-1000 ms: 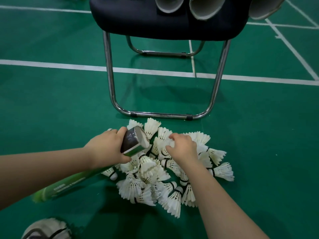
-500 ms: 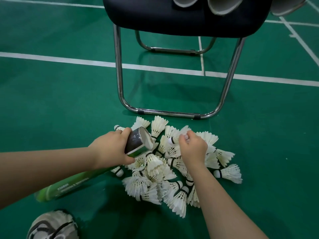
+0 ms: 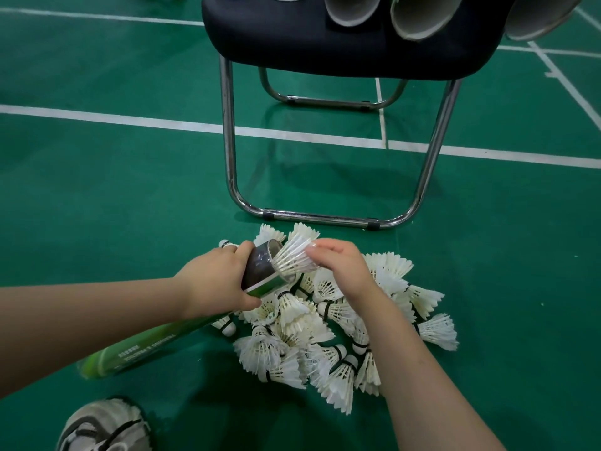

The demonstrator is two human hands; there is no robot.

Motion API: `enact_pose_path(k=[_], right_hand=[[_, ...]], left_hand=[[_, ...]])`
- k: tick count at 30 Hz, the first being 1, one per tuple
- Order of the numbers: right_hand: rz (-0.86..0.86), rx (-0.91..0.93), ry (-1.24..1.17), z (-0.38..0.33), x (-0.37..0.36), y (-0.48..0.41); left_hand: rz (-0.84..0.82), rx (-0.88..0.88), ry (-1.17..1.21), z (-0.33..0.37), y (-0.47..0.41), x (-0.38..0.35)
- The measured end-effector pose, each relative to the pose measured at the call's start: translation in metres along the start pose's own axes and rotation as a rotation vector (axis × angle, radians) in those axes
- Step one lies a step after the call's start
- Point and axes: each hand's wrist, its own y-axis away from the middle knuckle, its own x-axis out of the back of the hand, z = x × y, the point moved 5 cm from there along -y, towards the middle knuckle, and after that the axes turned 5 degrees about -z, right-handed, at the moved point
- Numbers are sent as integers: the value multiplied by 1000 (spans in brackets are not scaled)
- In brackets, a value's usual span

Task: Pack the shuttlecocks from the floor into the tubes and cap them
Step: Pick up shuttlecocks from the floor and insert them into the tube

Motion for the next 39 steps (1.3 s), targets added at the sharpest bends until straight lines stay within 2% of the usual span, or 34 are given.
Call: enact_pose_path(k=[4,9,14,16,17,20,21,23,25,29,33,39], right_hand=[[-139,-97,43,1,-8,0],[-446,-216,159,-6,-26,6],[-623,-323,543,0,-66,7],[-576,-297,463,6,-76,4],[-489,-254,351,4,-77,2],[-69,-101,-31,-6,-58,-5],[60,-82,-64,-7,-49,-5],[206,-93,111,0,-36,-8],[163,-121,386,14,-34,-13],[-101,-97,838,49,-58,-14],[-226,-92,946,72,-85,-3],[-133,-50,1050,81,-91,1]], left_hand=[[4,-4,-9,0,1,0],[-6,-25,-20,2,5,-2],[1,-85,-90,10,15,-6],[-10,-63,-98,4,16,-6],[-10,-45,-84,-1,15,-4],[19,32,-16,-19,9,7],[27,60,-2,-25,8,10],[20,96,4,-34,9,10],[3,115,-7,-41,12,6],[-14,135,-22,-50,16,2],[-8,140,-19,-53,19,4],[-9,132,-6,-52,25,3]])
